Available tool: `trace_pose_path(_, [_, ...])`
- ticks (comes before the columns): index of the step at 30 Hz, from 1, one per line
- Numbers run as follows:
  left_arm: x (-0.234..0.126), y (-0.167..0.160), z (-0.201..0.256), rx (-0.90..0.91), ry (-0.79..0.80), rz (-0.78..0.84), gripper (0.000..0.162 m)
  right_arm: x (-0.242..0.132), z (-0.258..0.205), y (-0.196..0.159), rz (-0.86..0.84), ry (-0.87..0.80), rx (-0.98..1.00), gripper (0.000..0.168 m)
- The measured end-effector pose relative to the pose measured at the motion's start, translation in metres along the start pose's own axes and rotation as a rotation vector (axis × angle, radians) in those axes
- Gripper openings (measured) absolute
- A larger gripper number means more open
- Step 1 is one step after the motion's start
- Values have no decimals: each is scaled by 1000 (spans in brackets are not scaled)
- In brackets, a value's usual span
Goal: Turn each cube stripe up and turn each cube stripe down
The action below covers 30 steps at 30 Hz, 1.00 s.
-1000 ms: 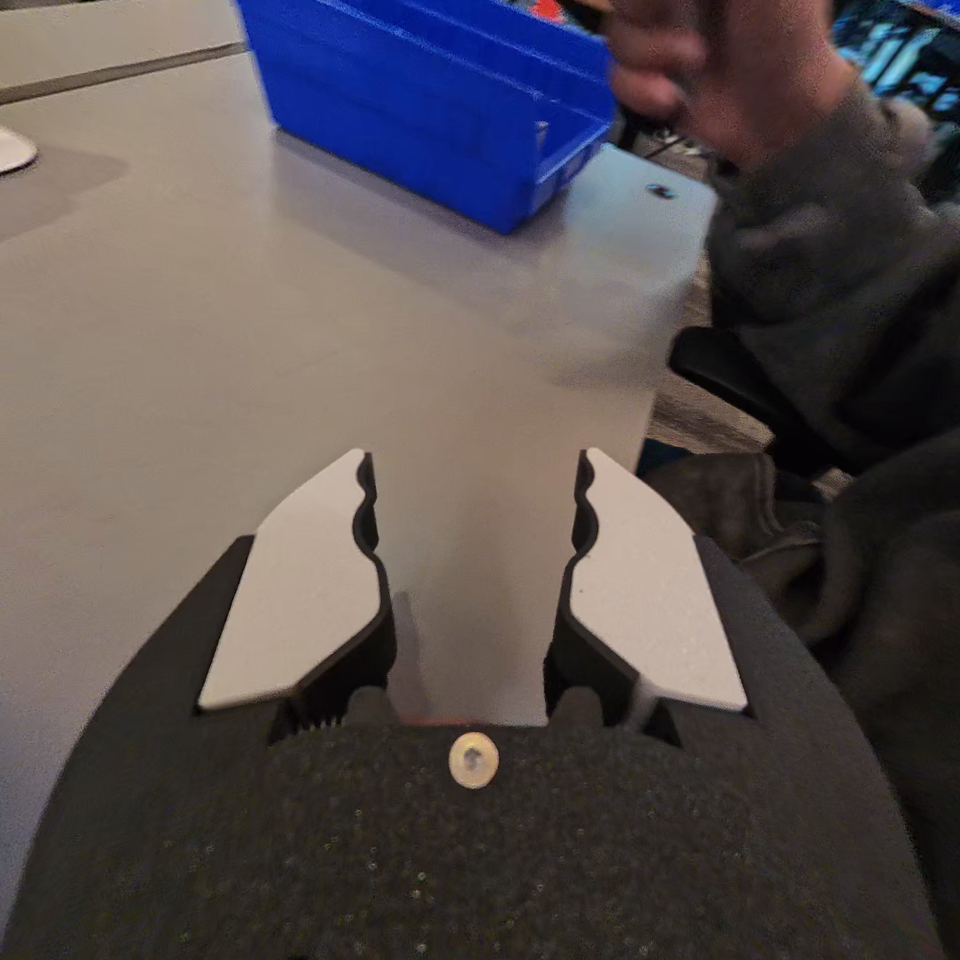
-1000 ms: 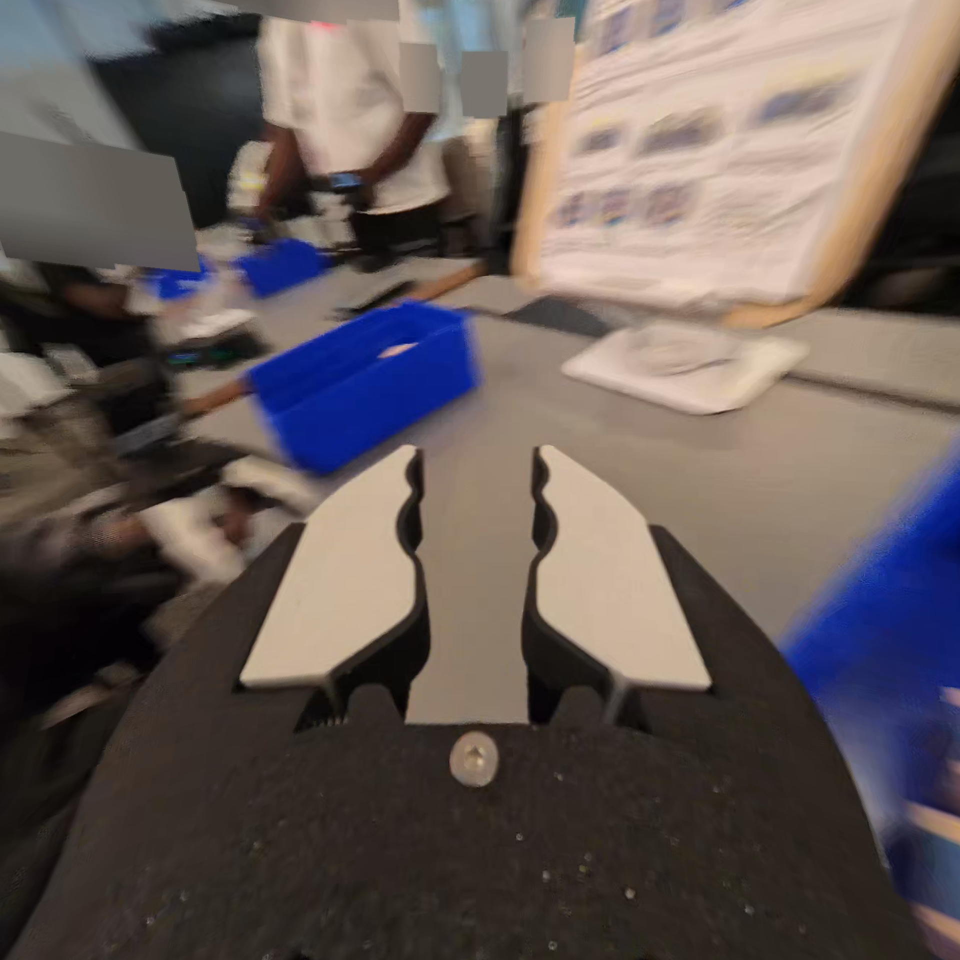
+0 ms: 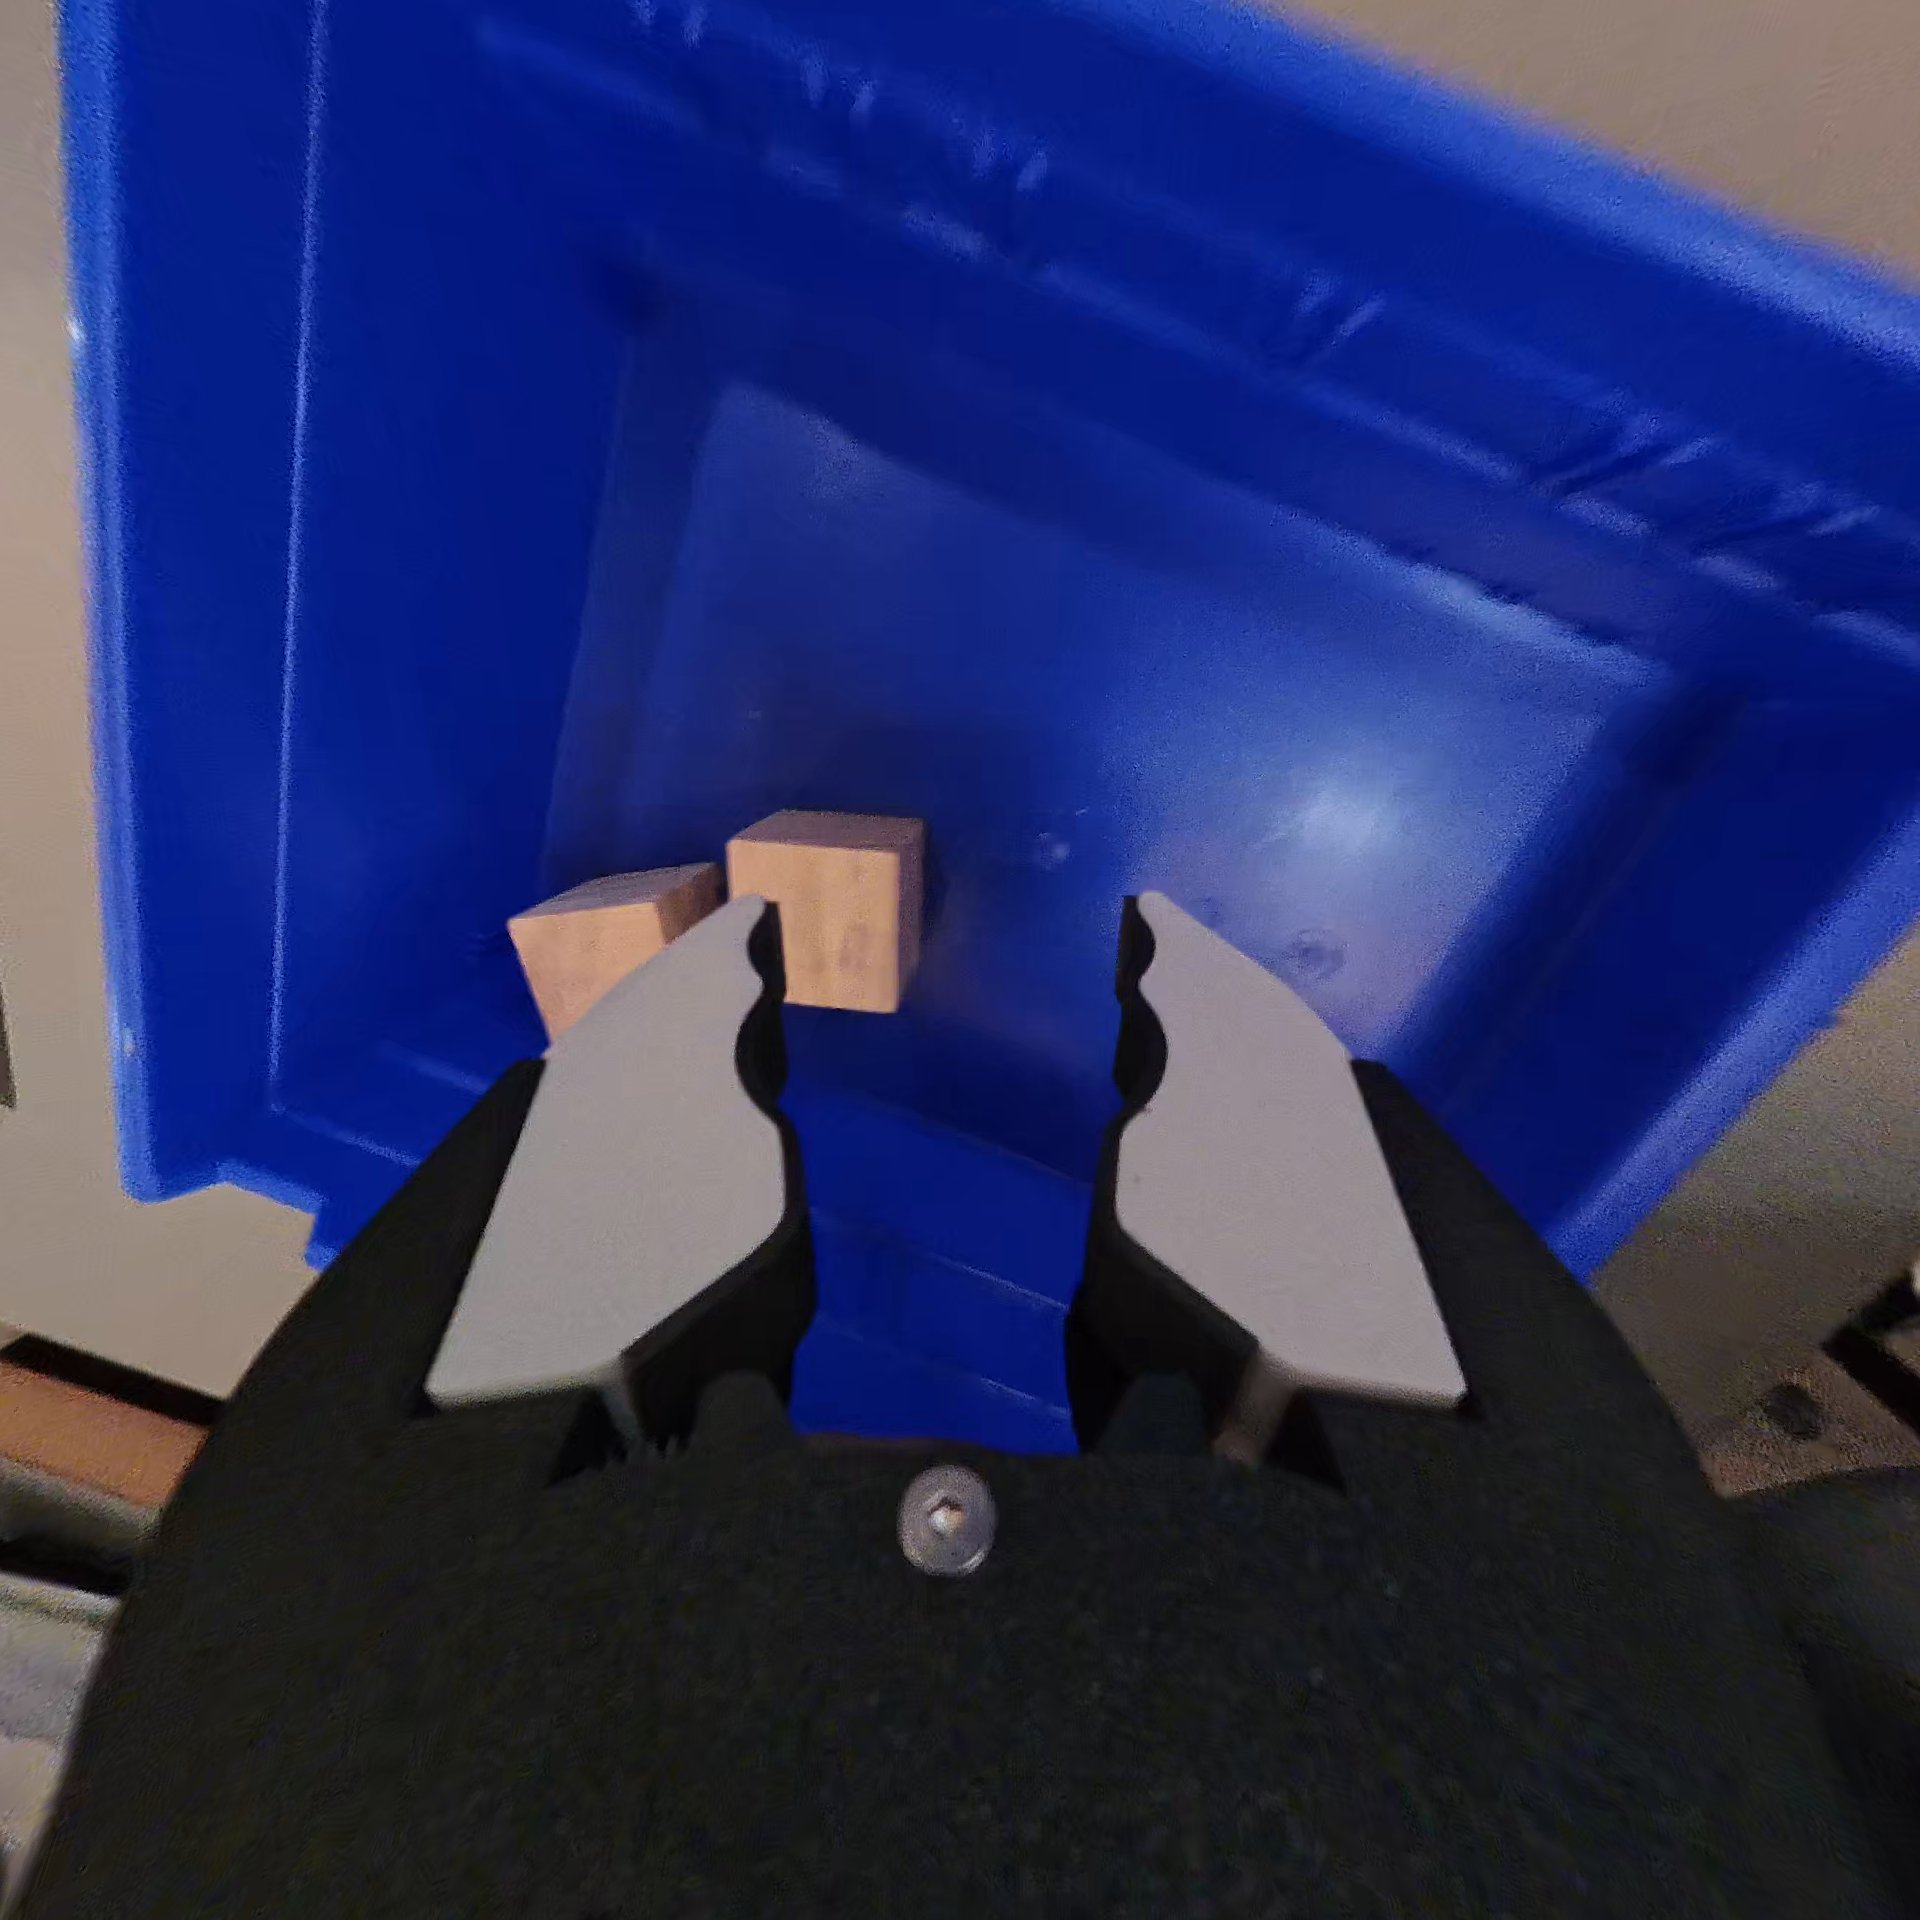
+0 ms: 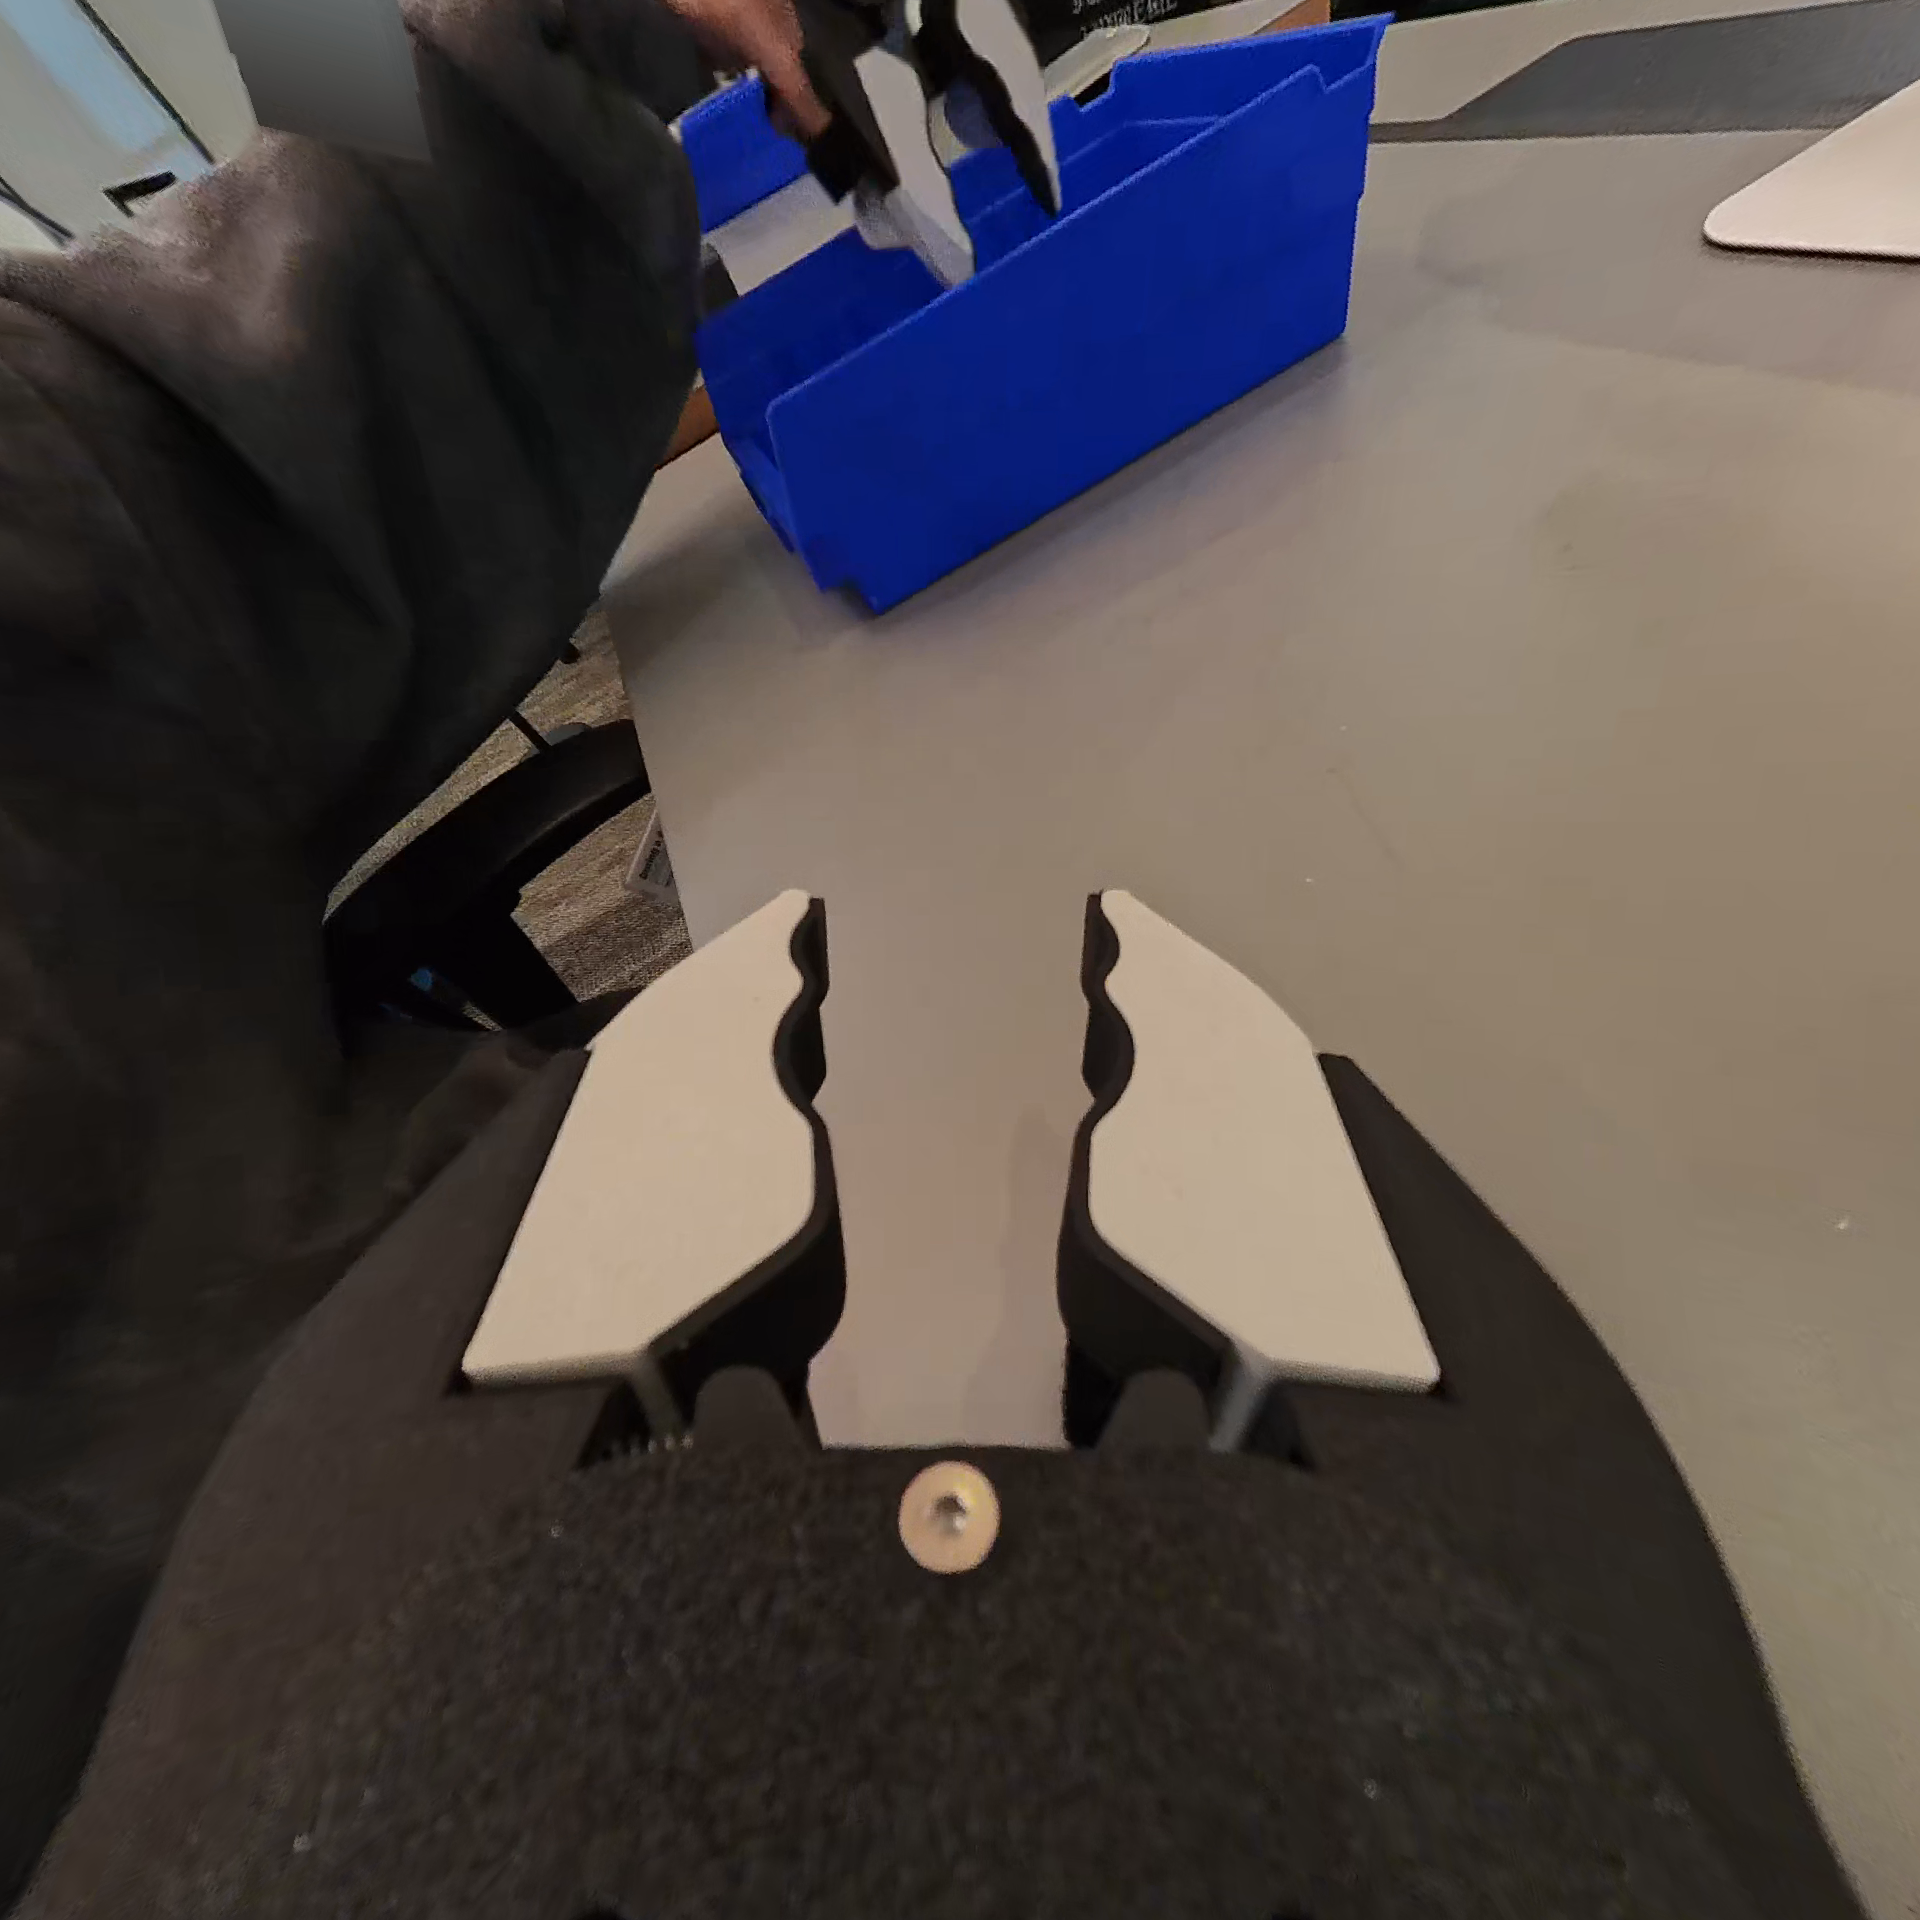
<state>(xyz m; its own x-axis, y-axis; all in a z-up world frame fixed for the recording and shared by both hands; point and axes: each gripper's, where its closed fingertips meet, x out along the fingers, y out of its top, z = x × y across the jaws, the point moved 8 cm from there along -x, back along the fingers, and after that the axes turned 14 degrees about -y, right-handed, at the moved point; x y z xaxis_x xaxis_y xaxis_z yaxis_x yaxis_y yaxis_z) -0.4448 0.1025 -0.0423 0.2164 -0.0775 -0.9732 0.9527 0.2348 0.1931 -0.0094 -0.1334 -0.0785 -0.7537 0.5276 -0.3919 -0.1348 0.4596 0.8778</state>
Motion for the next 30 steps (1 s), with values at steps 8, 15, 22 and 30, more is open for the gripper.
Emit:
trace_pose_path(8, [29,-5,-33,-20,-26,-114,56,6,8,-5,-25,53,72,47])
trace_pose_path(15, [49,-10,-38,-5,23,-242,45,9,8,-8,-44,72,83,46])
trace_pose_path(22, [9,-5,-15,4,43,-59,45,-1,8,-1,0,74,94,44])
trace_pose_path(30, [-50,55,87,8,-1,661,44,-13,26,9,158,-33,99,57])
